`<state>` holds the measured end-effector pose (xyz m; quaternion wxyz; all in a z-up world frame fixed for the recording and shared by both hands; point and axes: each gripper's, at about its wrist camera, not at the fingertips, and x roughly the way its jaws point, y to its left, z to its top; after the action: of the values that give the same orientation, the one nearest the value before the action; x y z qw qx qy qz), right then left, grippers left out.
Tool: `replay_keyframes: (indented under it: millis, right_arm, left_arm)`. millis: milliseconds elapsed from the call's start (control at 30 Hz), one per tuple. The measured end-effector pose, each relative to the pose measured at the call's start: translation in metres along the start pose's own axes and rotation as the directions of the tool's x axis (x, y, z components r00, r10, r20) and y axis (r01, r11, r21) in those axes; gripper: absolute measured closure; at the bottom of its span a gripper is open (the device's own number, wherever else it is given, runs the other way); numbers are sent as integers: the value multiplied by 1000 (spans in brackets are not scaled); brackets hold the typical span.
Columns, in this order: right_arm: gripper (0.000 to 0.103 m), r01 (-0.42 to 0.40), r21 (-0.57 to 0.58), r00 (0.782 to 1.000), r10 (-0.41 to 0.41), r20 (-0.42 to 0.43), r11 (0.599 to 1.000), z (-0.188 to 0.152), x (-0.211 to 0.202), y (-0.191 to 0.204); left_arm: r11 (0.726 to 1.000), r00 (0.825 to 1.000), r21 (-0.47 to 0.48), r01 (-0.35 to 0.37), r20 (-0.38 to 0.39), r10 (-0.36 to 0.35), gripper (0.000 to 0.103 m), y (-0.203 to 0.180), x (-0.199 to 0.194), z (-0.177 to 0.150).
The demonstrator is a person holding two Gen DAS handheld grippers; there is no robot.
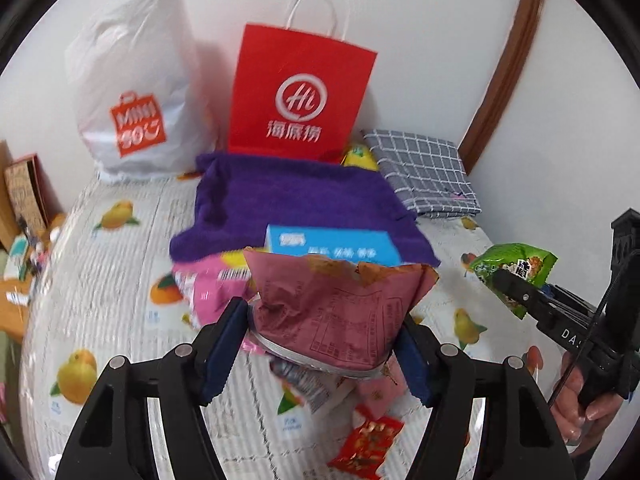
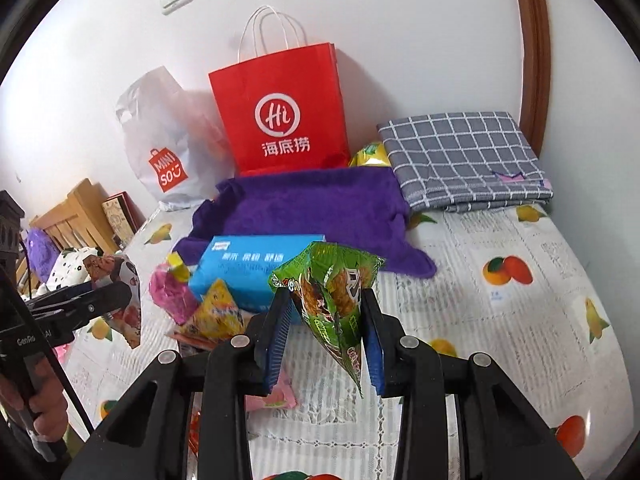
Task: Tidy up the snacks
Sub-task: 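Carry the green packet and pink wrapper with both tools over the purple towel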
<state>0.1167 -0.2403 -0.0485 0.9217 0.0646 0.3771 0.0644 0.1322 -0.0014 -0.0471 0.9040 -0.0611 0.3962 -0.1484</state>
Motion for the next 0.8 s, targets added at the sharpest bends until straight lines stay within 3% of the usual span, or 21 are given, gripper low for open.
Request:
replay_keyframes:
  millis: [367,800]
  right_arm:
    - [69,-4,-13,999,4,49,1000,59,0,2]
    - [68,-77,-51,995,81,62,996,122,38,21]
  left_arm:
    - [997,997,62,-52,61,48,35,-16,-11,57]
    - [993,991,59,-102,92,97,35,1,8,115]
